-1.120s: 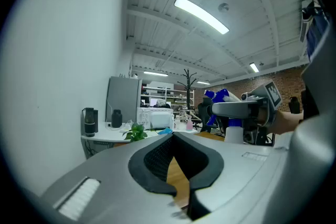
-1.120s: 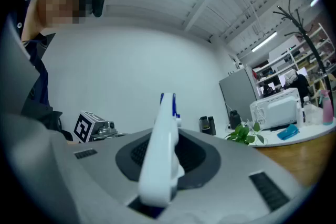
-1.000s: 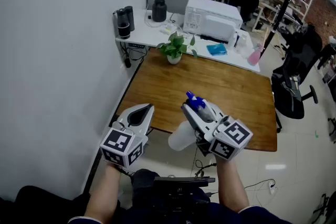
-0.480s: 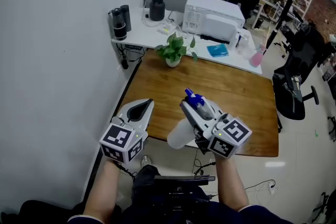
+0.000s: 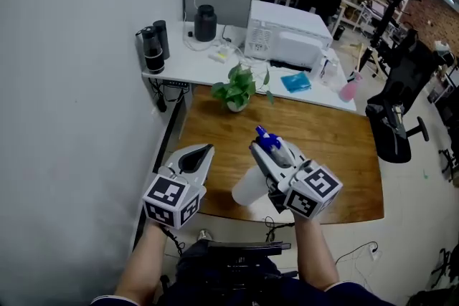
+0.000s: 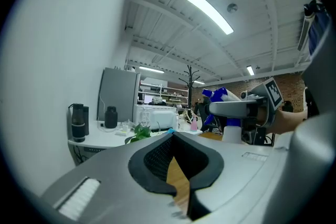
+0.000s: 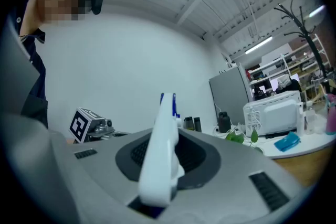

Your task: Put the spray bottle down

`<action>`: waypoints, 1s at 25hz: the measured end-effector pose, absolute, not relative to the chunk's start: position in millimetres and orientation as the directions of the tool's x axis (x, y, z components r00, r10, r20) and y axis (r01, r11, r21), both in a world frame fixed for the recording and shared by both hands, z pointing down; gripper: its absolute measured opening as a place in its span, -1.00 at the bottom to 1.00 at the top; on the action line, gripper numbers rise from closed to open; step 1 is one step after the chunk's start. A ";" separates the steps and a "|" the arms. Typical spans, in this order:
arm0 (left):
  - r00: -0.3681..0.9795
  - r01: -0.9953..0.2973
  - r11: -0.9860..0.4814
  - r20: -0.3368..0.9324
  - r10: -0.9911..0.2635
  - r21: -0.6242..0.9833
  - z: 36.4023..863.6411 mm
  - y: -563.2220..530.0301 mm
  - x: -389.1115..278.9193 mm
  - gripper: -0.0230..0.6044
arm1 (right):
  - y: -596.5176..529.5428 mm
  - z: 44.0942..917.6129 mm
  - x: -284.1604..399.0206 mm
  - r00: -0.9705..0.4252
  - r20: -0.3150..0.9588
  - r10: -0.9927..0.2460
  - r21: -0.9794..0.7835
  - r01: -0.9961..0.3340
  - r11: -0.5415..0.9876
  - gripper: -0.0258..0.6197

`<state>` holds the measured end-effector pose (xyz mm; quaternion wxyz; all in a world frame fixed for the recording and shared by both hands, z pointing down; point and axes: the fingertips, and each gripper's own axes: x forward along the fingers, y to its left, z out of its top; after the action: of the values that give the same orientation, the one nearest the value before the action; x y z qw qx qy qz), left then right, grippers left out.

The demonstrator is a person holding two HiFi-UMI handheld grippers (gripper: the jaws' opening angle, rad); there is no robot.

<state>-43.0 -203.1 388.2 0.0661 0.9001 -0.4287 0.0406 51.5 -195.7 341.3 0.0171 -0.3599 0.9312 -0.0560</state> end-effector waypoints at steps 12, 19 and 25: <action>0.659 -0.752 -0.644 0.176 -0.732 0.139 417.3 -250.9 -60.0 -0.91 | -276.0 385.3 37.4 -0.625 0.041 -0.779 0.017 -0.780 0.626 -0.67; 0.653 -0.757 -0.636 0.196 -0.731 0.150 426.7 -260.9 -49.7 -0.91 | -318.1 403.9 35.4 -0.607 0.032 -0.794 0.055 -0.793 0.607 -0.67; 0.654 -0.756 -0.637 0.219 -0.724 0.153 436.1 -265.3 -45.0 -0.91 | -341.2 420.7 31.1 -0.600 0.047 -0.798 0.073 -0.795 0.602 -0.67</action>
<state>-45.0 -265.3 436.1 0.1161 0.9021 -0.4100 0.0685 31.1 -341.2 420.7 -0.0374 -0.4454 0.8943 0.0222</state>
